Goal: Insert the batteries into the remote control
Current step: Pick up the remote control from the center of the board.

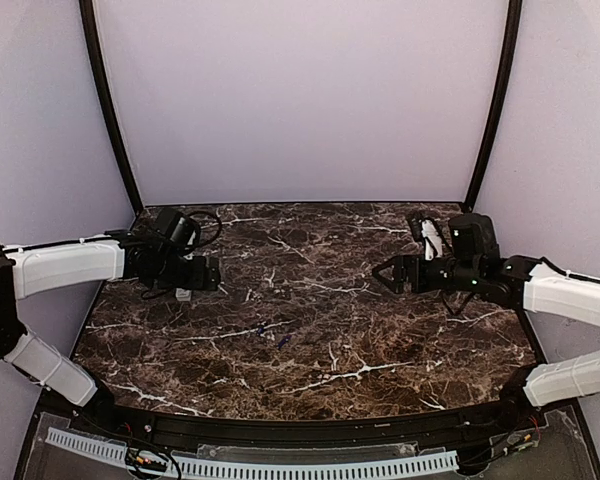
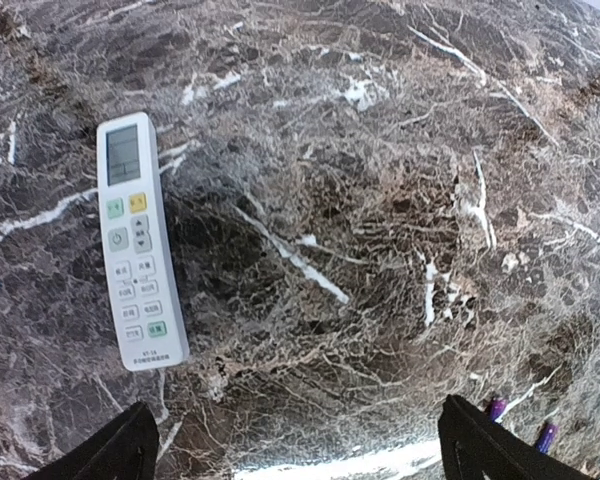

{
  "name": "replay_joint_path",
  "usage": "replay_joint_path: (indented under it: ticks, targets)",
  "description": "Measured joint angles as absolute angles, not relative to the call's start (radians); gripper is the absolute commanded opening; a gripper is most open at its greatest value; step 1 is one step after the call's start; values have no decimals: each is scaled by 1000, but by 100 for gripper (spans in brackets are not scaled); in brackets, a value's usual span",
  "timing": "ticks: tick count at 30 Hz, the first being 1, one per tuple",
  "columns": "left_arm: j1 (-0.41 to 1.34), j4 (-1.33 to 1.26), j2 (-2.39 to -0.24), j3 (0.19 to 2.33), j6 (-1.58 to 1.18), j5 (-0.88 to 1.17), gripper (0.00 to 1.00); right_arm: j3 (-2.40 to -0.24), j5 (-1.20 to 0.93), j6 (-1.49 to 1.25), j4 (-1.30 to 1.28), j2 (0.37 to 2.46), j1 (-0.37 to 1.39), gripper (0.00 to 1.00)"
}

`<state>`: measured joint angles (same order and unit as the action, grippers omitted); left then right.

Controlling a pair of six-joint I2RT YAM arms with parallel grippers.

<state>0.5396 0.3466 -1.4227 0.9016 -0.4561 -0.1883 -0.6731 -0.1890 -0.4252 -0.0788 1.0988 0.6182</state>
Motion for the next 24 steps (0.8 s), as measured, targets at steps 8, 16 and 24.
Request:
replay_joint_path:
  ticks: [8, 16, 24]
  targets:
    - [480, 469, -1519, 1092, -423, -316, 99, -696, -213, -402, -70, 1124, 558, 99]
    - [416, 546, -1647, 1134, -402, -369, 92, -696, -249, -389, -68, 1103, 513, 99]
    - [395, 527, -1746, 1141, -395, -333, 83, -680, -273, -378, -60, 1092, 498, 99]
